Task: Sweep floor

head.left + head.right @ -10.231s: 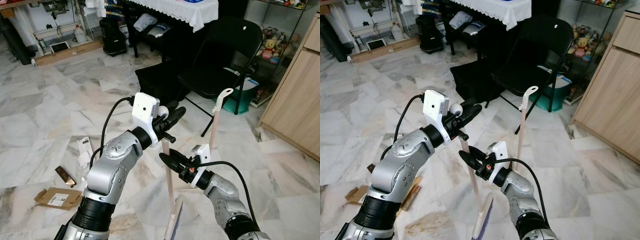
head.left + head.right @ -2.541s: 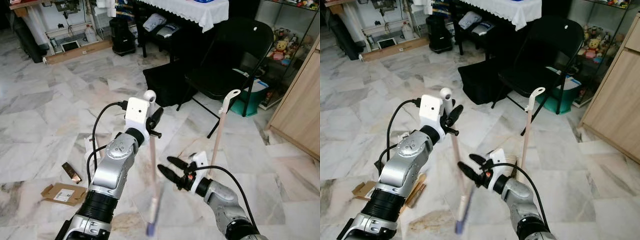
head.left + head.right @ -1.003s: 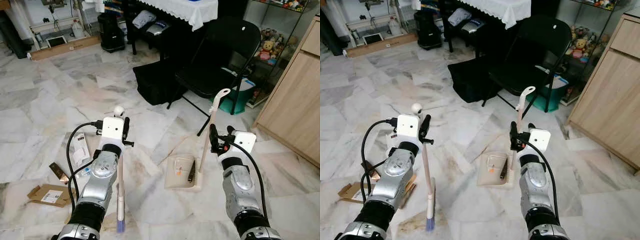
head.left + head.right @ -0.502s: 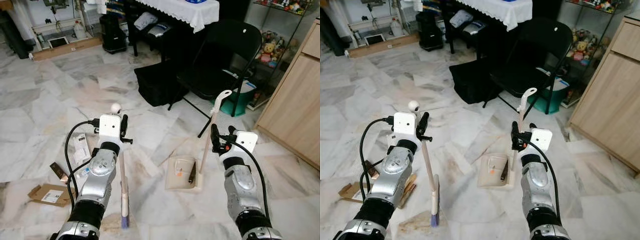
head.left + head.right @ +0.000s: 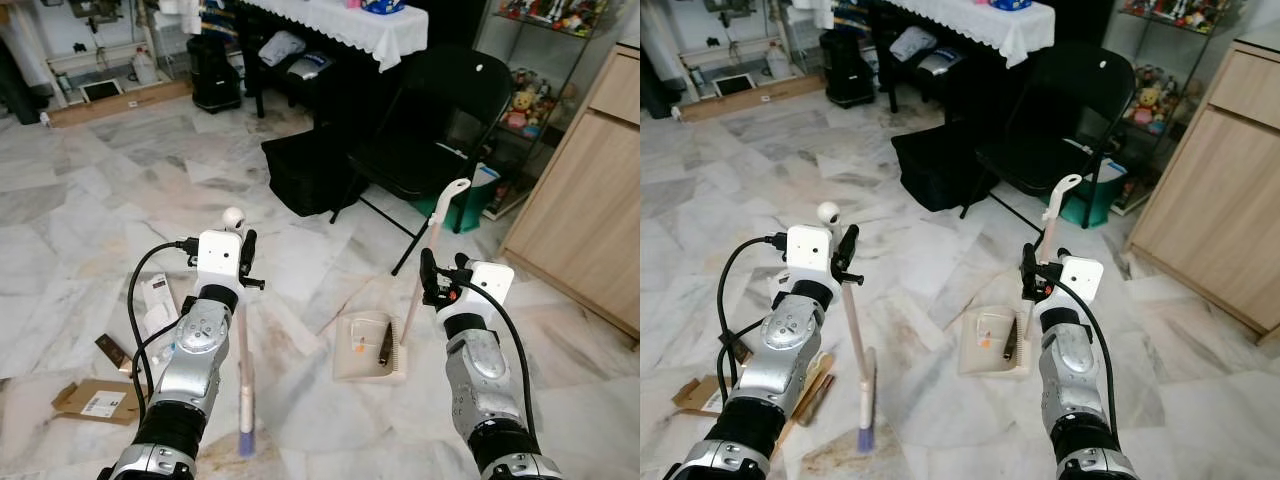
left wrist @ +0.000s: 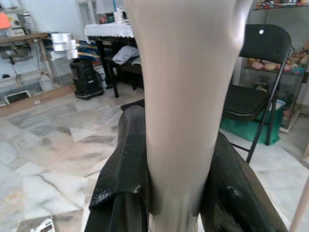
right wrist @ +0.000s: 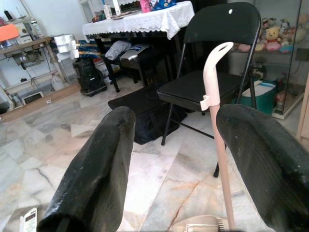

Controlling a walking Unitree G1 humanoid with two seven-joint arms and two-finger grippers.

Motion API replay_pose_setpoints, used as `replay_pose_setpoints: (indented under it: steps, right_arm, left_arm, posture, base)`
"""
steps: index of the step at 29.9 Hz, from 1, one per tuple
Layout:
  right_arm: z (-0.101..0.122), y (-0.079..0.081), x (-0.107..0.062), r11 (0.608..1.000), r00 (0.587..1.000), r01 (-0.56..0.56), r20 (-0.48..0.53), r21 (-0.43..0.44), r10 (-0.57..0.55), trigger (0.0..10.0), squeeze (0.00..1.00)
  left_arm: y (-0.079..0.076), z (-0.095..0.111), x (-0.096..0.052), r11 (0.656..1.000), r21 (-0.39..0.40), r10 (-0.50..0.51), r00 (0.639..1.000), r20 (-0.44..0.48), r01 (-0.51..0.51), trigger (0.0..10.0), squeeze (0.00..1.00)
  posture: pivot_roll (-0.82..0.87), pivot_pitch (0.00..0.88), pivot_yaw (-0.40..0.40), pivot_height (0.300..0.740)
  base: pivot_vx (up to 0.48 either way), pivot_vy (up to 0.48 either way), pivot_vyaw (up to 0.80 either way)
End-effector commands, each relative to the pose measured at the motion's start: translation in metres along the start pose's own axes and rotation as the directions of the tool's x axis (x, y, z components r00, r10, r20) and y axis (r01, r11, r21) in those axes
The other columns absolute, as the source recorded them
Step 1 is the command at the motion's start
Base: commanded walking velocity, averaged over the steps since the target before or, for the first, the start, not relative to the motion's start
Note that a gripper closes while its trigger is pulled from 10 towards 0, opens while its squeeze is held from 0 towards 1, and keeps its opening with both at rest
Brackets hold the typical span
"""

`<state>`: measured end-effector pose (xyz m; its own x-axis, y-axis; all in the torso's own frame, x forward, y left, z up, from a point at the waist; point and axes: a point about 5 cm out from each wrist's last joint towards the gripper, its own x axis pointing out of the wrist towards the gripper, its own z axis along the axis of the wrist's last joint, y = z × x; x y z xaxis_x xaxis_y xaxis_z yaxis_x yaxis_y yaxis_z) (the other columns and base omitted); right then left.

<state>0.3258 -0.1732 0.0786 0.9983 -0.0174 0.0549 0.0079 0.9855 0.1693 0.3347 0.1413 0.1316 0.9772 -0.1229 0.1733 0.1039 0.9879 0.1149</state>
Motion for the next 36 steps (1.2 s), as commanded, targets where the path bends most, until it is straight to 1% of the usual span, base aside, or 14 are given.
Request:
replay_pose_setpoints:
  steps: [1,9,17,28,36]
  right_arm:
    - [0.0055,0.0022,0.0046,1.0,1.0,-0.001,0.015,0.008,0.001,10.0,0.0]
    - [0.0032,0.0031,0.0042,1.0,1.0,-0.005,0.0,0.008,0.005,10.0,0.0]
    - [0.0067,0.0038,0.0053,1.0,1.0,-0.01,0.022,0.008,0.01,10.0,0.0]
    - [0.0075,0.0053,0.0061,1.0,1.0,-0.02,0.024,0.008,0.02,10.0,0.0]
    - [0.0067,0.0096,0.006,0.999,0.999,-0.033,0.023,0.011,0.033,10.0,0.0]
  left_arm:
    - [0.0005,0.0117,0.0058,1.0,0.01,-0.01,0.999,0.051,0.01,10.0,0.0]
    - [0.002,0.0123,0.0065,1.0,0.012,-0.007,0.999,0.048,0.007,10.0,0.0]
    - [0.0022,0.0122,0.0071,1.0,0.012,-0.005,0.999,0.046,0.005,10.0,0.0]
    - [0.0039,0.0122,0.0073,1.0,0.014,-0.001,0.999,0.045,0.001,10.0,0.0]
    - [0.0027,0.0121,0.0076,1.0,0.01,-0.012,0.999,0.048,0.012,10.0,0.0]
  posture:
    - [-0.02,0.046,0.003,0.74]
    - [-0.02,0.053,0.006,0.74]
    - [-0.02,0.055,0.004,0.74]
    - [-0.02,0.056,0.001,0.74]
    - [-0.02,0.056,0.0,0.74]
  base:
    - [0.262,0.0,0.0]
    - [0.421,0.0,-0.1]
    - [0.428,0.0,0.0]
    - [0.429,0.0,0.0]
    - [0.039,0.0,0.0]
